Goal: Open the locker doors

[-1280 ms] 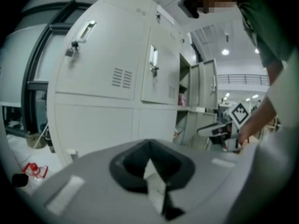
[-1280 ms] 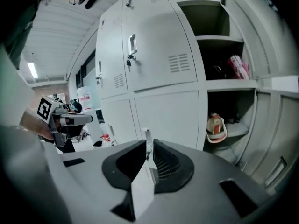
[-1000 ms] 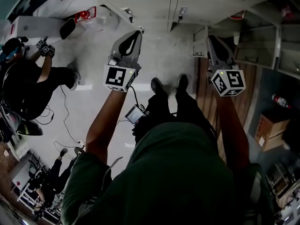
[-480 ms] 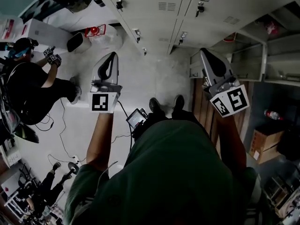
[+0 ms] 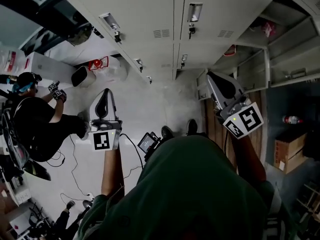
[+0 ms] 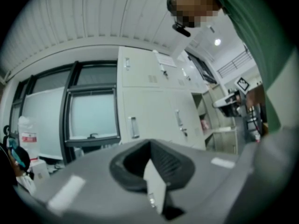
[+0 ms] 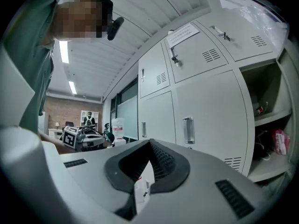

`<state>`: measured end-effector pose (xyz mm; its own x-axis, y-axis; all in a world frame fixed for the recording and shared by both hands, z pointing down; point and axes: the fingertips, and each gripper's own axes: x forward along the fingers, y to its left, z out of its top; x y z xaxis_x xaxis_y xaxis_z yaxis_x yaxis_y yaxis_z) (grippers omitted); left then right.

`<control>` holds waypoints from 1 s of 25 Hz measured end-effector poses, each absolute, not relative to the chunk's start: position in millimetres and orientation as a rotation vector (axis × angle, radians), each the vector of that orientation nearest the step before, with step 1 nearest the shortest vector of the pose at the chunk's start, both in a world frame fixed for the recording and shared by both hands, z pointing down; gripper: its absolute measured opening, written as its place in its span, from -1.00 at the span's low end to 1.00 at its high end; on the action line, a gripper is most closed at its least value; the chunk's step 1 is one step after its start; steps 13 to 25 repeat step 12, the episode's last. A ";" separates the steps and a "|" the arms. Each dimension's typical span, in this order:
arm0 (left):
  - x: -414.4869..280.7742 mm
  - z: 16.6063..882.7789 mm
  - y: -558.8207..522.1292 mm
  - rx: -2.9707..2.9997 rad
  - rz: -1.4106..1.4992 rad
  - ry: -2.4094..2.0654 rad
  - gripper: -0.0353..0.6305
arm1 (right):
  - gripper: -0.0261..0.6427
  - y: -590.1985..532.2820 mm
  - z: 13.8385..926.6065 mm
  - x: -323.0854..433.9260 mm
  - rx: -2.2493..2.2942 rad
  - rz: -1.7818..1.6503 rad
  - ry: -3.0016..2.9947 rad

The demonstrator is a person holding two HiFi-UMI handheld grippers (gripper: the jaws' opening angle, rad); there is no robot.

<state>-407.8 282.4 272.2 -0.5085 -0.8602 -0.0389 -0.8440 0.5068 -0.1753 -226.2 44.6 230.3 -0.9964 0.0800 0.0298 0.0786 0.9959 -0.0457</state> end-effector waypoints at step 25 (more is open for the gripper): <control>-398.9 273.6 278.4 -1.507 -0.191 2.615 -0.94 | -0.91 33.1 227.7 -216.0 -0.077 0.048 -3.091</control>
